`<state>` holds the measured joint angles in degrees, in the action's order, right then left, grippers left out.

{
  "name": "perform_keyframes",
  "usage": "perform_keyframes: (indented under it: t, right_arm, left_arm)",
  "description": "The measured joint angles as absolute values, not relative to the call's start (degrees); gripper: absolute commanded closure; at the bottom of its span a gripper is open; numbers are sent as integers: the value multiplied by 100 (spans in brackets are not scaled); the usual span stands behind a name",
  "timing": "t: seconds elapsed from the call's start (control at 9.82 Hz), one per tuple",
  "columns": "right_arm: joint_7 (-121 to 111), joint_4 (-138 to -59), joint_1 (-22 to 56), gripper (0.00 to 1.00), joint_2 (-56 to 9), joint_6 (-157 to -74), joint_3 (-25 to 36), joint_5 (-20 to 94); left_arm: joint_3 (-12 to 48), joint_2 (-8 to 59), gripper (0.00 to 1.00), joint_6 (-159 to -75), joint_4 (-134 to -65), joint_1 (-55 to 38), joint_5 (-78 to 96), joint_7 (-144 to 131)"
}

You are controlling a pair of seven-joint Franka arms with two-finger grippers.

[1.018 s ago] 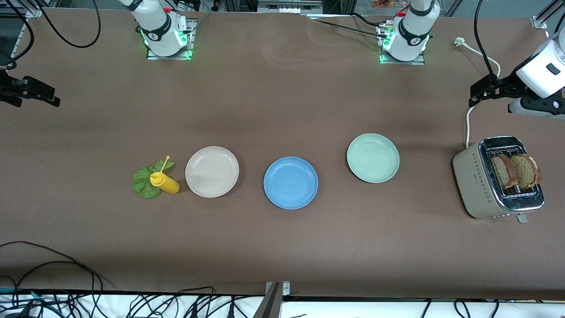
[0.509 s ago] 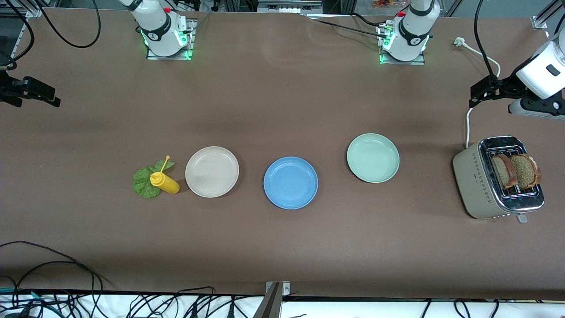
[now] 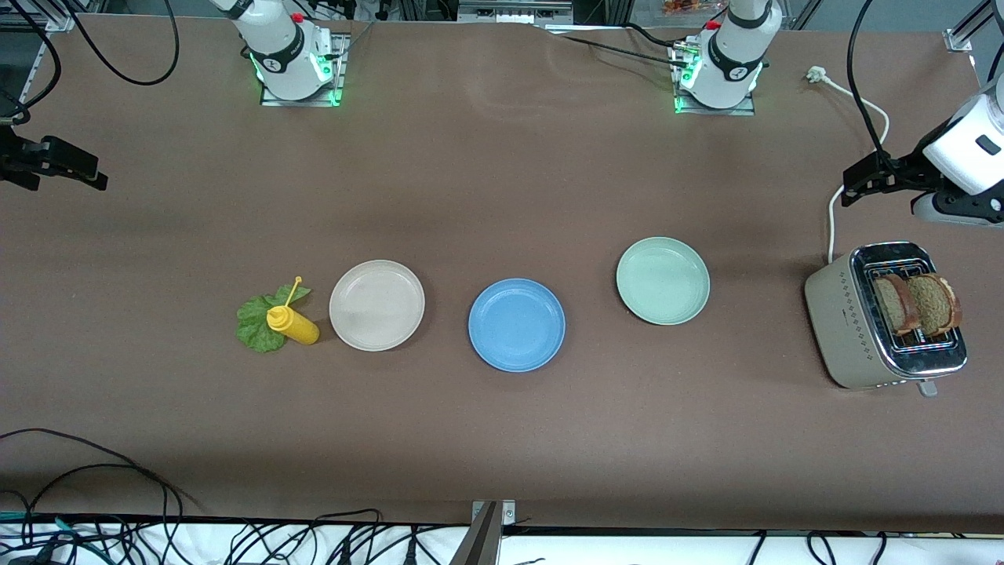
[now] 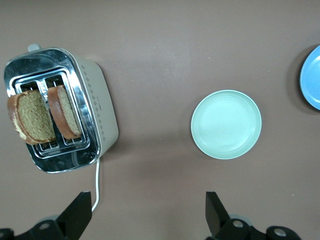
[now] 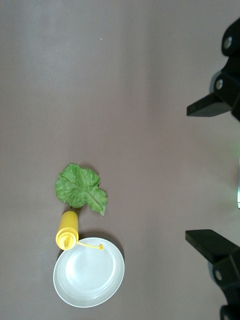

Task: Make sandwich in blue plate with both arms
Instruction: 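Move the left gripper down over the bread slice in the toaster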

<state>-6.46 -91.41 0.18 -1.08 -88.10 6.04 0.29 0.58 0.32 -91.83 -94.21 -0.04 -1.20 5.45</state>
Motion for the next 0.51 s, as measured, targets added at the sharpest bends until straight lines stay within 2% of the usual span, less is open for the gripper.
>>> perform_keyframes:
  t: [0.51]
  right_arm:
    - [-646, -9141, 18, 0, -112, -8801, 603, 29]
  left_arm:
    - [-380, 390, 0, -9653, -9423, 4, -171, 564]
